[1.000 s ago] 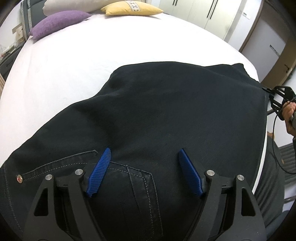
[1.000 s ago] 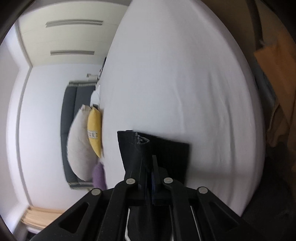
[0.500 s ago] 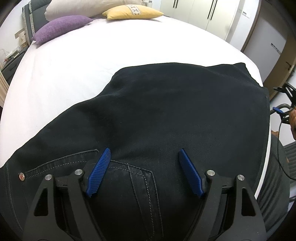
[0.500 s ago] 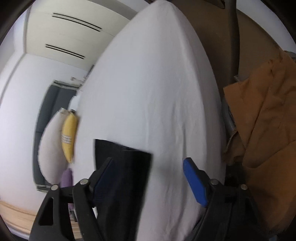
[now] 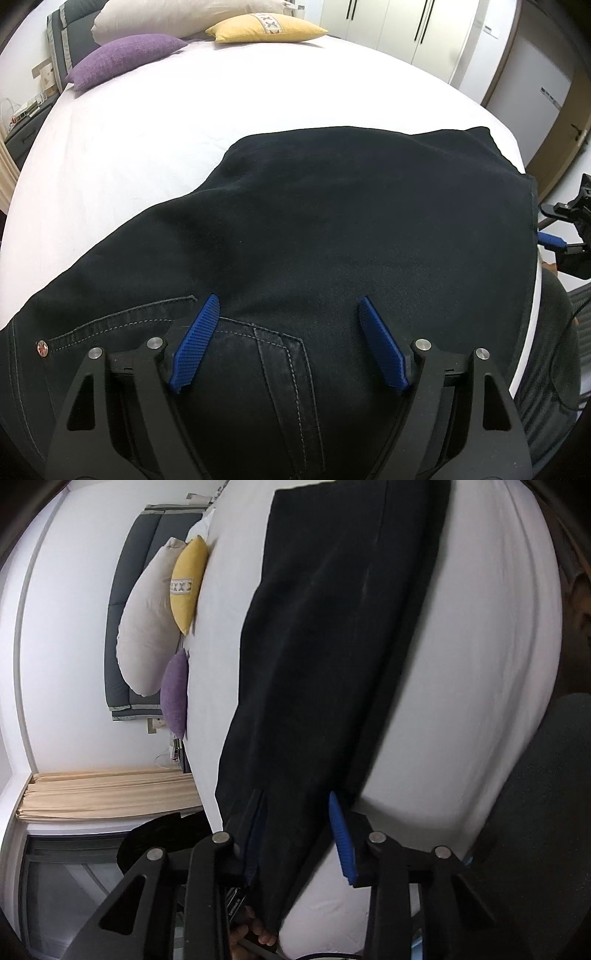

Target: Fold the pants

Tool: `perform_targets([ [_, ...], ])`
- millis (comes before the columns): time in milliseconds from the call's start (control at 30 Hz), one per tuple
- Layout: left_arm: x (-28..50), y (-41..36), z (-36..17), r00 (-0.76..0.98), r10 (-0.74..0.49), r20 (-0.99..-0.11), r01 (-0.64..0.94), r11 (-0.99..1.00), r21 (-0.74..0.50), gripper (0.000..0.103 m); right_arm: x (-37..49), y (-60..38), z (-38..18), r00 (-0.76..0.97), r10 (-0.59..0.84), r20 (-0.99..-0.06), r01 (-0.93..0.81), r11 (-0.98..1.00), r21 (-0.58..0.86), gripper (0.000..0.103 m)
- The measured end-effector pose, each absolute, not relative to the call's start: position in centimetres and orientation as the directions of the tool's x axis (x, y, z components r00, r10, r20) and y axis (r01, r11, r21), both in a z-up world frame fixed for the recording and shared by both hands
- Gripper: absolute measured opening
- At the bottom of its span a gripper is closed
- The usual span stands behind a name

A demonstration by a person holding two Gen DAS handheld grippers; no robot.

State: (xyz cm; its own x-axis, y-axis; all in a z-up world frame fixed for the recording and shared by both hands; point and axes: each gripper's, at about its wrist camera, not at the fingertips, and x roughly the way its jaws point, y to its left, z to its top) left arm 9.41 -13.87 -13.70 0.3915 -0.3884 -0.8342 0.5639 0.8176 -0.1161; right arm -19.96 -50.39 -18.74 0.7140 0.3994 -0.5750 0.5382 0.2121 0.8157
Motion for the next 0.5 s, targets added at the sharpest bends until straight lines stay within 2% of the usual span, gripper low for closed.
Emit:
perform_targets([
  [300, 9.3, -13.8, -13.6, 0.395, -0.385, -0.834, 0.564, 0.818, -0.111, 0.078, -21.4, -50.6, -19.4, 0.686, 0.426, -0.590, 0.562, 0.206, 0.801, 0.037],
  [433, 9.3, -13.8, -13.5, 0.395, -0.385, -0.834, 0.564, 0.818, -0.111, 0.078, -19.3, -49.8, -20.3, 0.673, 0.446, -0.590, 0.567, 0.201, 0.799, 0.038],
  [500, 9.3, -13.8, -13.5, 0.395, -0.385, -0.834, 0.564, 0.818, -0.110, 0.078, -18.9, -49.5, -20.3, 0.687, 0.450, -0.571, 0.546, 0.199, 0.814, 0.034],
])
